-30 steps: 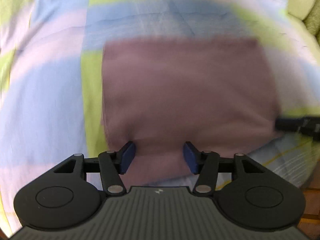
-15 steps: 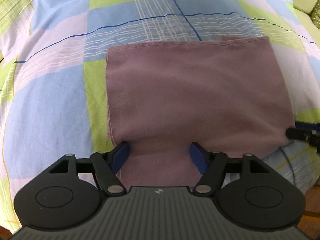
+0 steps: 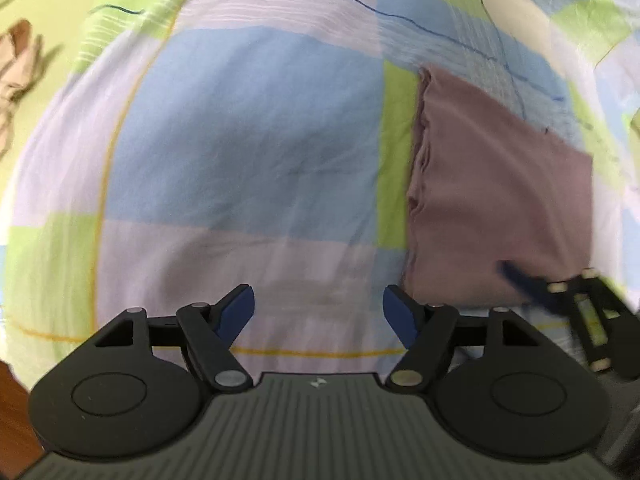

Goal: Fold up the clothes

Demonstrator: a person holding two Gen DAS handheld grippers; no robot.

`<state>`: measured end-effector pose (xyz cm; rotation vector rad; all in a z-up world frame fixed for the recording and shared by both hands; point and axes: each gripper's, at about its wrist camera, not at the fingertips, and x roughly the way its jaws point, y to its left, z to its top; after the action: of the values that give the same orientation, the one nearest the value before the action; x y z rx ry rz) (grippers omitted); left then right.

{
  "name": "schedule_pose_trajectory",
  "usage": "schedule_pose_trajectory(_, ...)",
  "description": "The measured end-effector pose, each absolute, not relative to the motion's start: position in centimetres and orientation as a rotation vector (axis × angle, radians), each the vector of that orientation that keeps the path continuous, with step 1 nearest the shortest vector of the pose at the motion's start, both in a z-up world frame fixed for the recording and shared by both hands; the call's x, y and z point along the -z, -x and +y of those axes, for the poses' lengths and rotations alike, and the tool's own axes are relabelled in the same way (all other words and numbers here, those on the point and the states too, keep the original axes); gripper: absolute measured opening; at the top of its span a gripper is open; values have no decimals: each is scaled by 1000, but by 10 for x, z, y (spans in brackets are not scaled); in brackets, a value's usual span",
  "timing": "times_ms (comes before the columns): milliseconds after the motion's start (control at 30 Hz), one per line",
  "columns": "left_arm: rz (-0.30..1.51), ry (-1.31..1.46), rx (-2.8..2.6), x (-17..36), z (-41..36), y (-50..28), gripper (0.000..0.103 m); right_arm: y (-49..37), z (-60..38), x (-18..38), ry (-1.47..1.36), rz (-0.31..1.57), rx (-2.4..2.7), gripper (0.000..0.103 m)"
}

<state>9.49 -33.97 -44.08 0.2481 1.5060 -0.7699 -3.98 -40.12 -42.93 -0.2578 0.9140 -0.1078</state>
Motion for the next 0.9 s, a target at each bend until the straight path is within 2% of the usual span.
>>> schedule_pose_trajectory(67,1553,-180,785,446,-343,-101,73,28,-391,442,374,925,88,52)
schedule_pose_trajectory(100,1578,-142,791,448,-344,-104,75,25,-393,446,381,923,74,44)
schedule_pose_trajectory(133,1600,-108,792,451,-346,-106,75,22,-397,448,373,919,59,33)
schedule_pose_trajectory(167,1647,-17,792,455,-347,-110,75,19,-401,450,366,914,44,28)
schedule_pose_trajectory(233,1735,175,788,462,-349,-117,77,19,-410,442,354,886,48,5)
schedule_pose_trajectory(367,1823,388,772,480,-364,-123,82,35,-428,418,315,816,74,5)
schedule_pose_trajectory(467,1825,400,797,495,-385,-123,82,41,-431,404,304,784,86,5)
schedule_pose_trajectory(567,1766,350,867,496,-399,-121,76,45,-434,399,291,762,100,5)
schedule_pose_trajectory(600,1742,325,891,494,-401,-121,63,46,-436,399,285,756,107,5)
schedule_pose_trajectory(633,1727,297,907,494,-402,-121,45,47,-438,400,272,751,112,6)
schedule_pose_trajectory(667,1716,264,919,494,-402,-121,36,48,-438,401,257,748,117,8)
schedule_pose_trajectory(700,1706,231,930,494,-402,-122,25,47,-439,402,241,756,113,28)
schedule_pose_trajectory(733,1699,211,936,493,-402,-122,23,46,-445,406,177,816,96,58)
schedule_pose_trajectory(900,1705,184,920,492,-401,-122,24,89,-525,400,-200,831,278,70)
